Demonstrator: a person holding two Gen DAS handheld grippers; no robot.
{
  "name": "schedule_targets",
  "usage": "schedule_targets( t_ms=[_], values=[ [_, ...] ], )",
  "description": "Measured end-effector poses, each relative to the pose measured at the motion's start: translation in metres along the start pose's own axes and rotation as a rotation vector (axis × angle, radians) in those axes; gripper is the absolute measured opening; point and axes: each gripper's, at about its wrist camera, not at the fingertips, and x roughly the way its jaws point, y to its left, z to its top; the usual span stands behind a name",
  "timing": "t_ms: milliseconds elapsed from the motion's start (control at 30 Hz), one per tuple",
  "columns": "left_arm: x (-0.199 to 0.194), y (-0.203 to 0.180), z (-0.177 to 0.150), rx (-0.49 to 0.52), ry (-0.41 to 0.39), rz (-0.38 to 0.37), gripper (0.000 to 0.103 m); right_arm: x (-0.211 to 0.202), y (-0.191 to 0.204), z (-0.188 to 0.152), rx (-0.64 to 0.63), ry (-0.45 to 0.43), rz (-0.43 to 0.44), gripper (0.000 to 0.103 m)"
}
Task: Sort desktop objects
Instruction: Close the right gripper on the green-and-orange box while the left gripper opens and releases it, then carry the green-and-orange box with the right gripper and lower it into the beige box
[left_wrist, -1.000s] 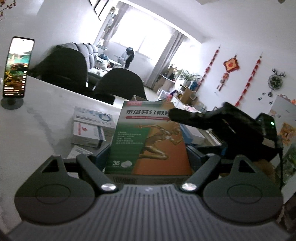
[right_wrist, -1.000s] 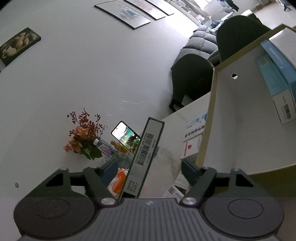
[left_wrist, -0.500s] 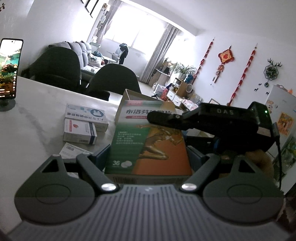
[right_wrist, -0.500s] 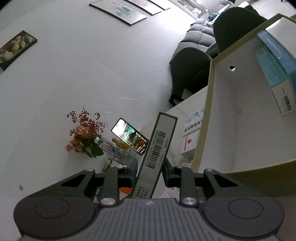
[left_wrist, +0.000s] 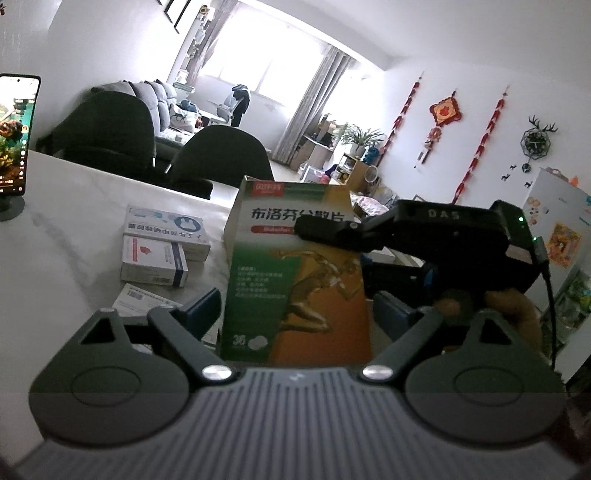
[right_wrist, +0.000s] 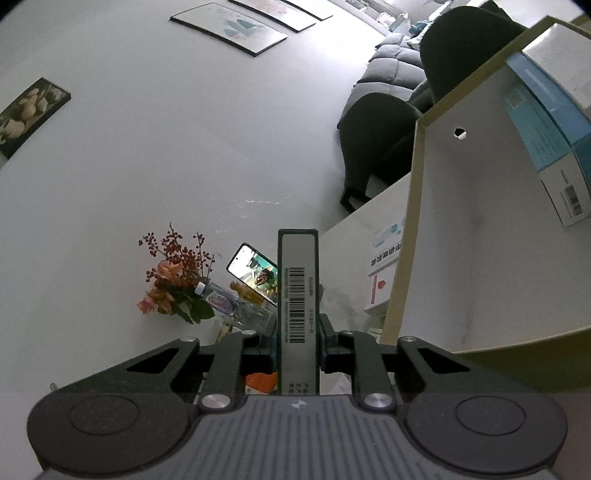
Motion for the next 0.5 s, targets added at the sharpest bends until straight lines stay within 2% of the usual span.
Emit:
schedule_targets(
  t_ms=[500],
  values=[
    [0.000,0.005,-0.001,-0.027,0.004,-0.001,0.097,-0.024,0.002,0.034,-0.012,-0.086,-0.047,0.022]
  ],
)
